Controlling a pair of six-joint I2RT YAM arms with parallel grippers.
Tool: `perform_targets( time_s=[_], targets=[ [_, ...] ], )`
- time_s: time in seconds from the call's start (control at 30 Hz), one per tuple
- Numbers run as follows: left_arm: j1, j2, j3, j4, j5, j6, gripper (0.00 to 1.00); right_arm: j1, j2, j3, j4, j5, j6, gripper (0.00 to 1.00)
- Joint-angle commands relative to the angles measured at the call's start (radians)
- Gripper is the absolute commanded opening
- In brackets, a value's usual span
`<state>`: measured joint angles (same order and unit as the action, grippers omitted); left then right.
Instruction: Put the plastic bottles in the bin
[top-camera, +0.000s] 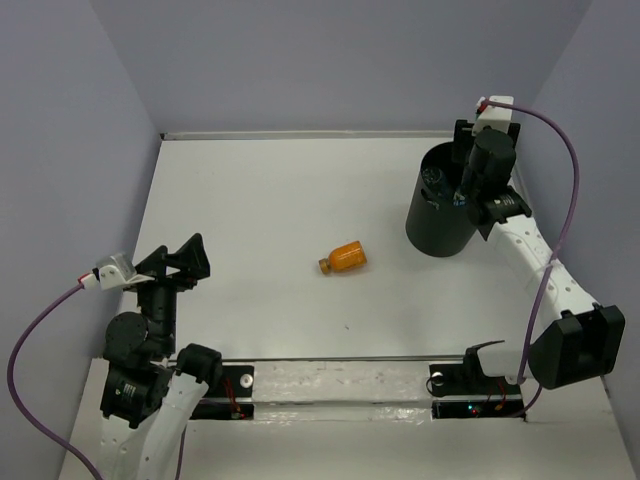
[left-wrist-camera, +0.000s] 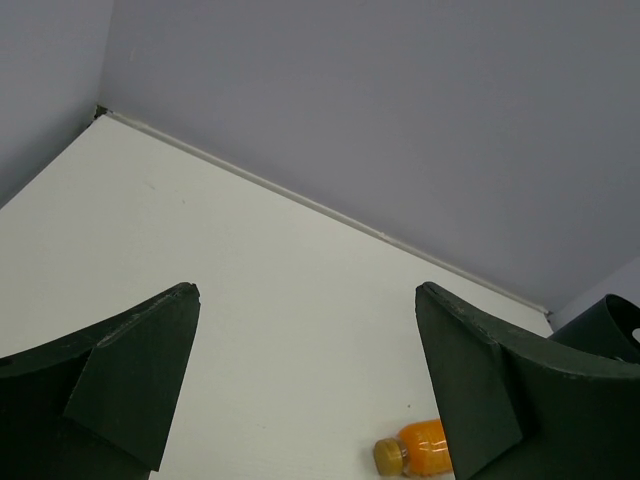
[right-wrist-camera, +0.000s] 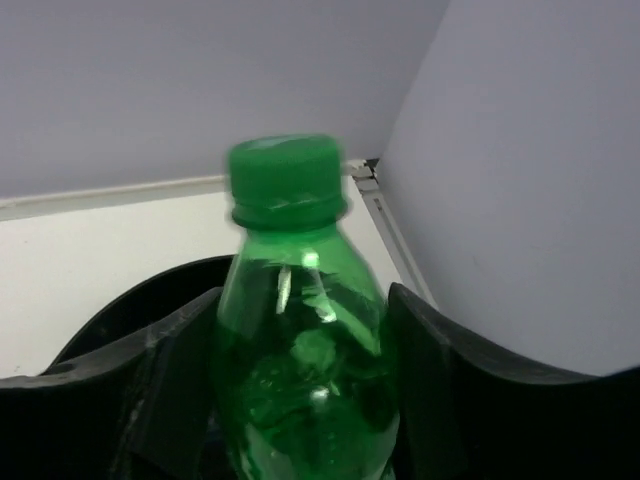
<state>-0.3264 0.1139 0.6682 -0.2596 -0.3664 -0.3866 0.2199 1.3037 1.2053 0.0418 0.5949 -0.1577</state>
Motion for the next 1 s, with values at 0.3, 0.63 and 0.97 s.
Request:
perform_targets(
  time_s=[0.3,0.63,0.97],
  targets=[
    [-0.01,0.006,0.007,0.046,0.0,0.009,0.99,-0.011,-0.04,0.049,-0.086,-0.045,0.084,0.96],
    [-0.005,0.018,0.007,0.043,-0.008,0.009,0.99,0.269,-0.083,0.1,-0.293,-0.694,0.158,0.84],
    [0.0,0.041,0.008,0.046,-0.012,0.017,0.99,0.578,0.217,0.066,-0.538,-0.799,-0.101,0.98]
  ],
)
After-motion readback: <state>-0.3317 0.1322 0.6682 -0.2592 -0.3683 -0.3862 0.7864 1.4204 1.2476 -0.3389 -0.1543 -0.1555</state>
